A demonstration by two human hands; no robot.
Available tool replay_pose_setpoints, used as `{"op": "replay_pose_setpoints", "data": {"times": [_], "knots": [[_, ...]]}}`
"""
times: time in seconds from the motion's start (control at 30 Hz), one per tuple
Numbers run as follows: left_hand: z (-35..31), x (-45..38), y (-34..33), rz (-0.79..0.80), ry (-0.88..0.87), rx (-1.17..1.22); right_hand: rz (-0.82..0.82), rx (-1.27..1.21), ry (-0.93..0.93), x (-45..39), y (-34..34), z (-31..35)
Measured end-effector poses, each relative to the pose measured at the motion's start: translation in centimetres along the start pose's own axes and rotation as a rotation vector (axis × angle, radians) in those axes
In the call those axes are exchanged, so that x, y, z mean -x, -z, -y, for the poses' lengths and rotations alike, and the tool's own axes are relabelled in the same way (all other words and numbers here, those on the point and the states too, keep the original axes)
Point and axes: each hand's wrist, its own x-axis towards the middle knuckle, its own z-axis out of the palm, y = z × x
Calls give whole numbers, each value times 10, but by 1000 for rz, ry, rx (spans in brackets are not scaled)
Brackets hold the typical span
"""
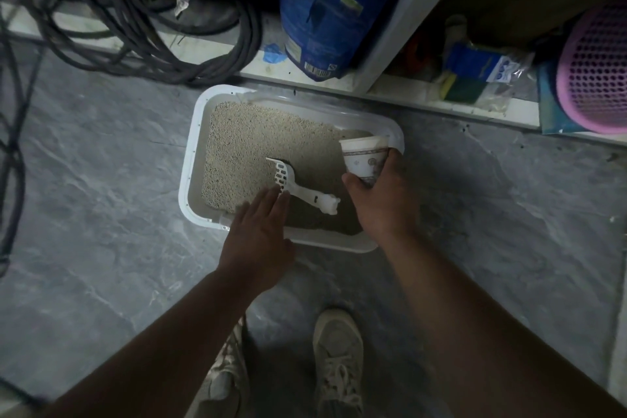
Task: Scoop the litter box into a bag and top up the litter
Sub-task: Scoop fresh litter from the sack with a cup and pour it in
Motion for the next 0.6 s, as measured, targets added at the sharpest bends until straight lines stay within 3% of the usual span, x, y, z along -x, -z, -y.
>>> {"op": "replay_pose_setpoints", "data": {"times": [0.6], "knots": [[10, -1, -14, 58, -1, 40, -10, 9, -75, -12, -15, -1]]}}
